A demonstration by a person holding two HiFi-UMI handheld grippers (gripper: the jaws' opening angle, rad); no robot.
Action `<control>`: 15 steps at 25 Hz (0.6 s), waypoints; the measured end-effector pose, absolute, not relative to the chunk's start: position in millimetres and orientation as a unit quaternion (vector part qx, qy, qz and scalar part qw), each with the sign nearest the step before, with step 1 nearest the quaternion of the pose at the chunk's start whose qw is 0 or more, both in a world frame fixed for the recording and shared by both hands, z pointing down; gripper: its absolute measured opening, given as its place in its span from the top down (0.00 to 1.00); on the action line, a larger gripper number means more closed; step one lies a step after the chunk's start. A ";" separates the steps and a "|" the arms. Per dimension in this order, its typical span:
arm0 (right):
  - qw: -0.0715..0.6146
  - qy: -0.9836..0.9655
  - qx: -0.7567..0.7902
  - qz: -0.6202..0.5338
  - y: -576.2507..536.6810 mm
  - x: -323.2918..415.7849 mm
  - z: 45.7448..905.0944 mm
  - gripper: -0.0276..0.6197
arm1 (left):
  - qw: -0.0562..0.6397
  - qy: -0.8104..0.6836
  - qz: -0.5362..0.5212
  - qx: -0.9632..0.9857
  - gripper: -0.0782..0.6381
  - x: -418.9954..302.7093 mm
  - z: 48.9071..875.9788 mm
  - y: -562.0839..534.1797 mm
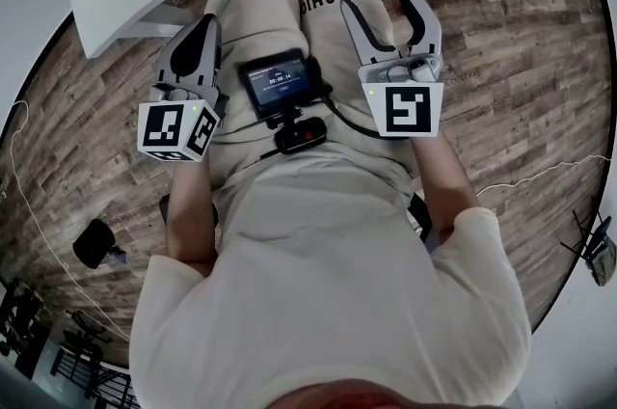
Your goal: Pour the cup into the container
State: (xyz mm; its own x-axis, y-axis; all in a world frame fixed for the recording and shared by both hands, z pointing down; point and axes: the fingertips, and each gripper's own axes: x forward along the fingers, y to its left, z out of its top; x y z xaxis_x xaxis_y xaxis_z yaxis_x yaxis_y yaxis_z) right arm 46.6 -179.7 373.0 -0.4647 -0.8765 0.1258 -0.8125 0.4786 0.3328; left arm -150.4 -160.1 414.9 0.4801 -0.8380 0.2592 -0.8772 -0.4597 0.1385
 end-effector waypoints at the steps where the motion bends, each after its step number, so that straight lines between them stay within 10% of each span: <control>1: 0.142 -0.849 0.496 -0.114 -179.6 46.1 373.4 0.54 | 0.128 -0.504 0.077 0.851 0.87 -150.5 414.8 -160.1; 15: 0.129 -0.847 0.505 -0.107 -181.1 47.0 371.5 0.54 | 0.128 -0.509 0.076 0.848 0.87 -155.0 414.5 -162.3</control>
State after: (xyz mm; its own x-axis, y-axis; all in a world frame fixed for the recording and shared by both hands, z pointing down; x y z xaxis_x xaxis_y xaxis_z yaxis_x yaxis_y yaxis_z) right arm 47.0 -181.1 371.5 -0.4575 -0.8824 0.1102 -0.8272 0.4678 0.3113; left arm -155.0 -162.3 414.5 0.4707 -0.8433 0.2594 -0.8823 -0.4493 0.1404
